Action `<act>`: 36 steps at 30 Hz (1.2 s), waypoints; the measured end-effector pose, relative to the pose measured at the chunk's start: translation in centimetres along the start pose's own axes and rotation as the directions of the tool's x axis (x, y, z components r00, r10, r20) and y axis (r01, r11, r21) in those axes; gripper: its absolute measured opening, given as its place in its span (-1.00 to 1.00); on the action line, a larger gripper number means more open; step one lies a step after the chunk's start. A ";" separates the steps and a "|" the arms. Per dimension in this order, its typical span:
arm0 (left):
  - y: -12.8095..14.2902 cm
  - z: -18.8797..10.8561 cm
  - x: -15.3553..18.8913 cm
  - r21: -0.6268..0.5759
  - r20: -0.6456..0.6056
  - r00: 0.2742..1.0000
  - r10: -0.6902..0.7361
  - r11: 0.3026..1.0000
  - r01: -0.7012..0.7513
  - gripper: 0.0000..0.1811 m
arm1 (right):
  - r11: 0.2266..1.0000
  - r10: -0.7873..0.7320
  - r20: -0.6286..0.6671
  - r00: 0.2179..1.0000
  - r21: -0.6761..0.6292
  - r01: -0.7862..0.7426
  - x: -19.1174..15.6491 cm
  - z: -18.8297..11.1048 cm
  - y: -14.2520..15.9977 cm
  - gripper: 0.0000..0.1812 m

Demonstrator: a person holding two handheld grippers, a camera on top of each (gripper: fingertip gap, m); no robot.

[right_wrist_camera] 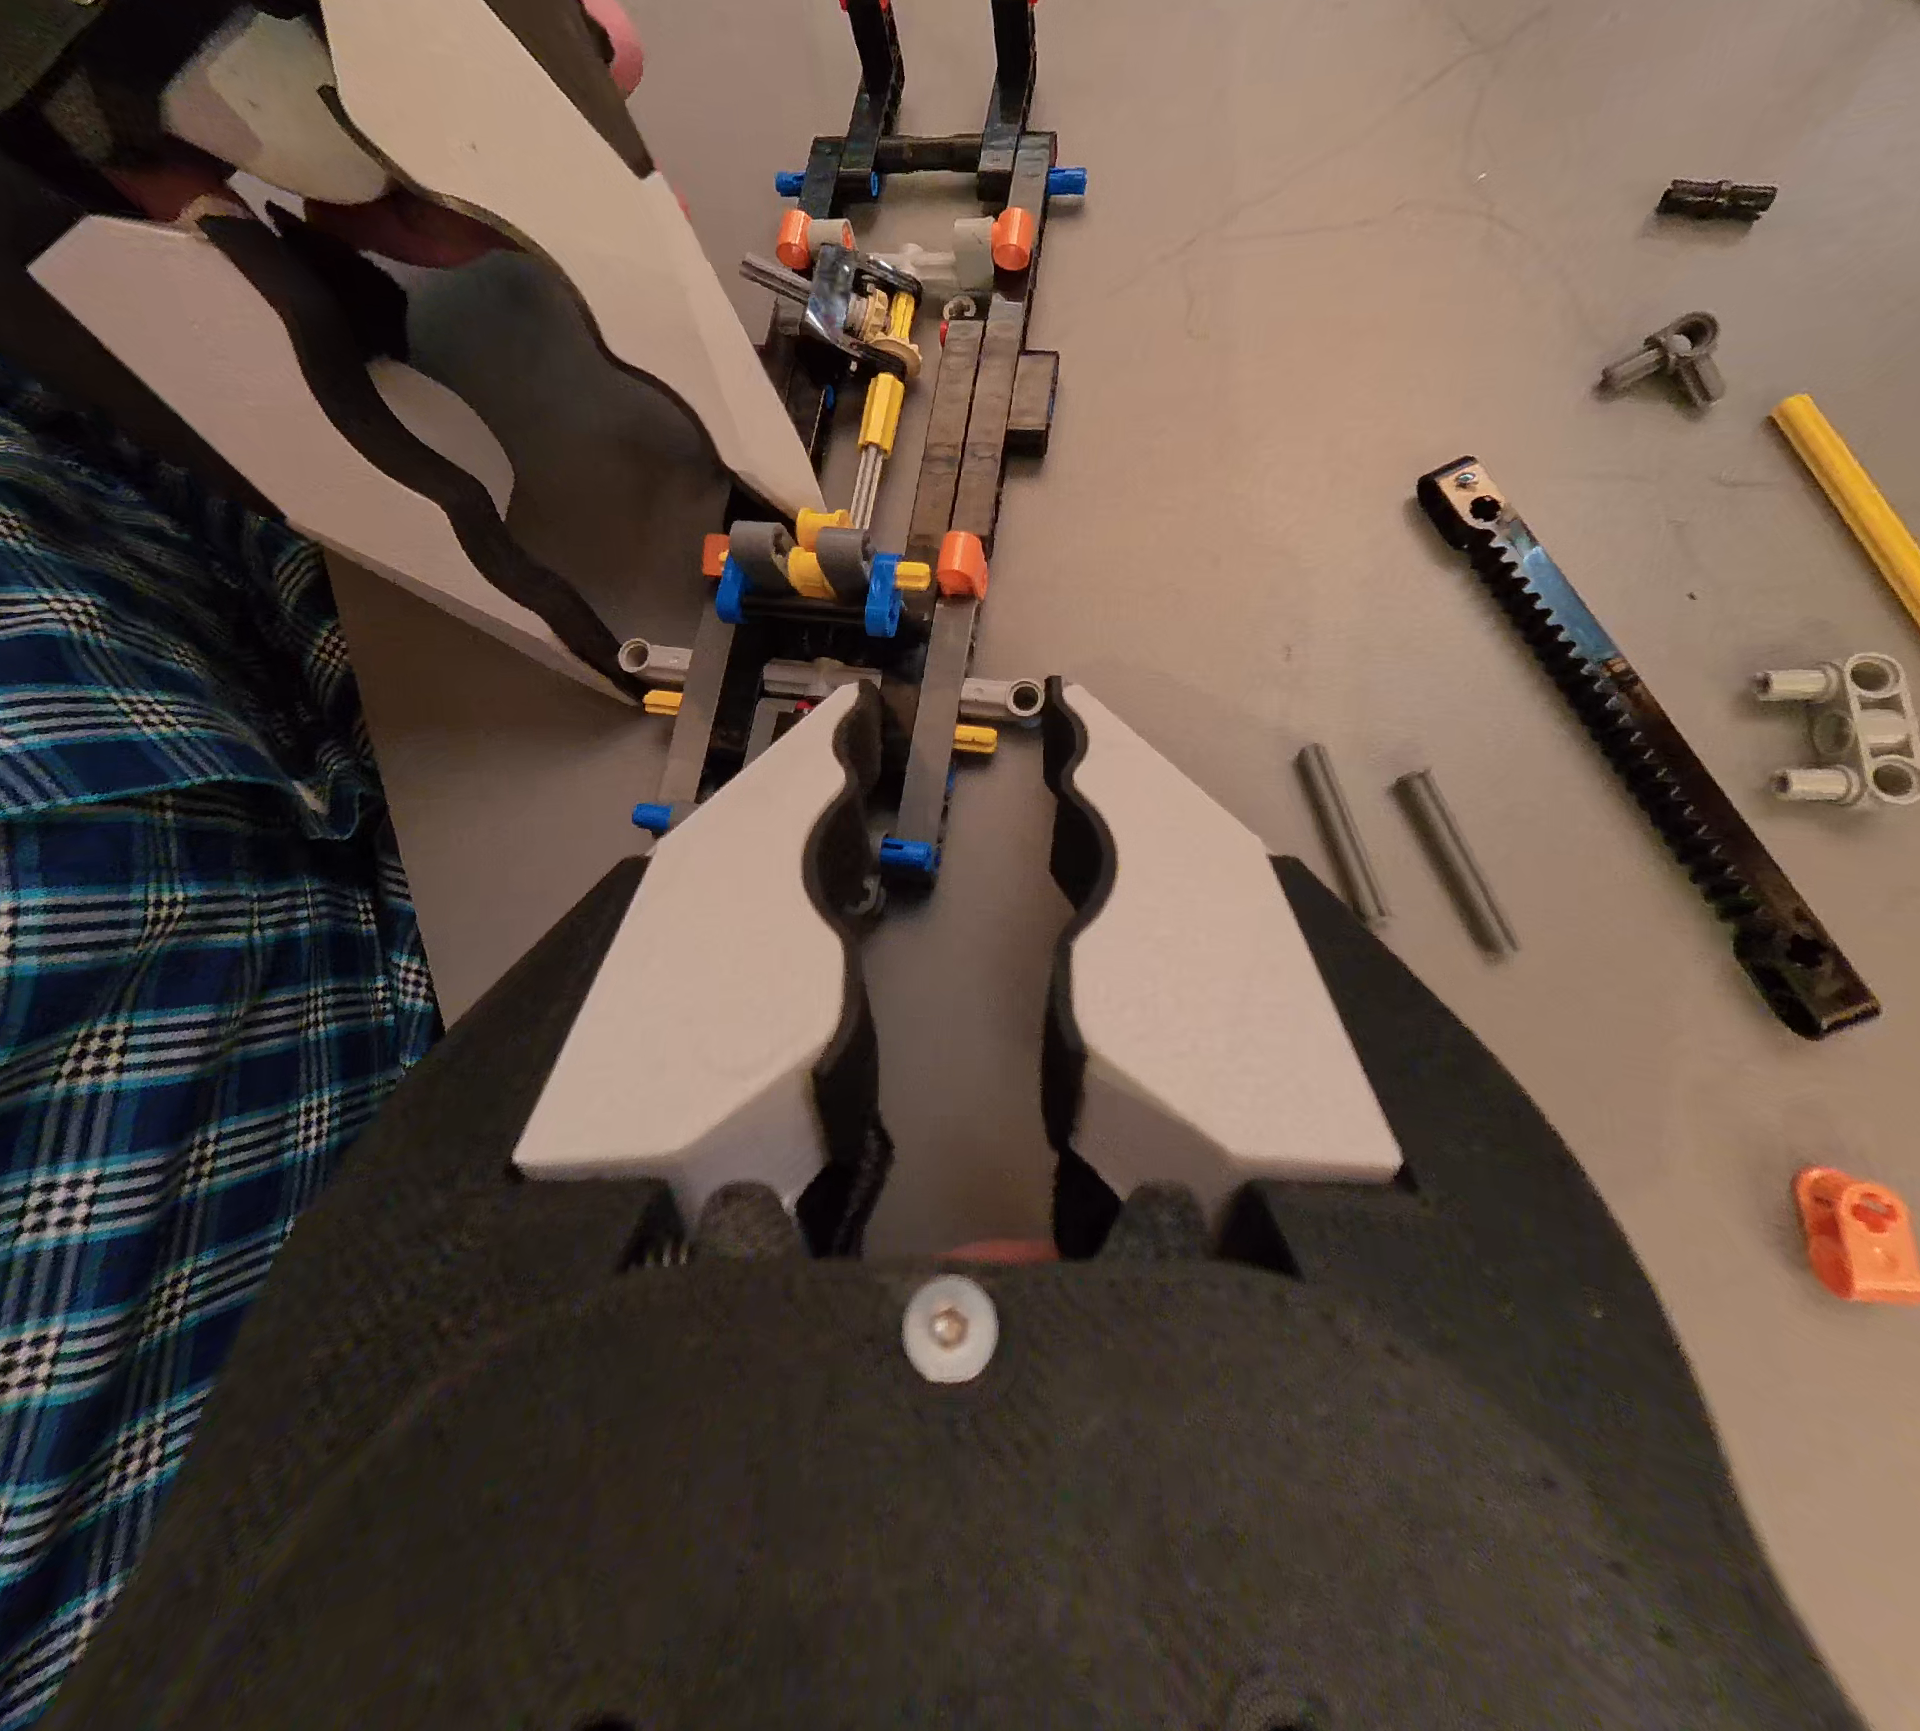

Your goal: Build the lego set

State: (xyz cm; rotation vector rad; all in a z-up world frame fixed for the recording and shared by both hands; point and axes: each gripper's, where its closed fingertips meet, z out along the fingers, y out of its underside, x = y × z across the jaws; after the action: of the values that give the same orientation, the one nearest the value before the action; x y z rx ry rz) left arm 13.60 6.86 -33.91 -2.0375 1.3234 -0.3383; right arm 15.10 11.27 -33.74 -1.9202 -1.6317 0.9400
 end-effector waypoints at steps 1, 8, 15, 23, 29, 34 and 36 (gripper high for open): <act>-0.1 -0.1 -0.1 0.002 0.018 1.000 0.004 1.000 -0.004 -0.50 | 1.000 0.003 0.002 1.000 0.002 -0.003 0.0 0.0 0.0 -0.68; 0.0 -2.2 -0.6 0.042 0.134 0.987 -0.087 0.996 0.082 -0.41 | 0.997 0.045 0.027 0.999 0.065 -0.047 0.4 -1.1 -0.7 -0.67; 2.2 -3.3 -0.8 0.024 0.253 0.922 -0.293 0.955 0.297 -0.50 | 1.000 -0.004 0.041 0.999 0.000 0.004 -0.5 -0.5 0.1 -0.75; 4.1 -4.7 -1.3 0.069 0.292 0.855 -0.429 0.901 0.429 -0.51 | 1.000 -0.018 0.074 0.997 -0.018 0.019 -1.6 -0.4 -0.1 -0.70; 4.6 -4.8 -1.8 0.101 0.263 0.776 -0.573 0.816 0.568 -0.49 | 1.000 0.005 0.058 0.998 0.018 -0.006 -0.3 -0.4 -1.9 -0.70; 4.4 -4.5 -2.4 0.158 0.218 0.719 -0.660 0.750 0.642 -0.50 | 1.000 -0.006 0.078 0.997 -0.003 0.007 -0.1 1.5 -3.5 -0.73; 4.4 -4.5 -2.5 0.164 0.223 0.722 -0.655 0.755 0.634 -0.50 | 1.000 -0.017 0.090 0.996 -0.012 0.018 -0.1 2.3 -4.0 -0.71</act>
State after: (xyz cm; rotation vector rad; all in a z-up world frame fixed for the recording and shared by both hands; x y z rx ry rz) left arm 6.91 6.17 -33.13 -2.3289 0.3822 -0.3903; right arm 10.69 11.77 -32.36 -1.8936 -1.7061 1.0244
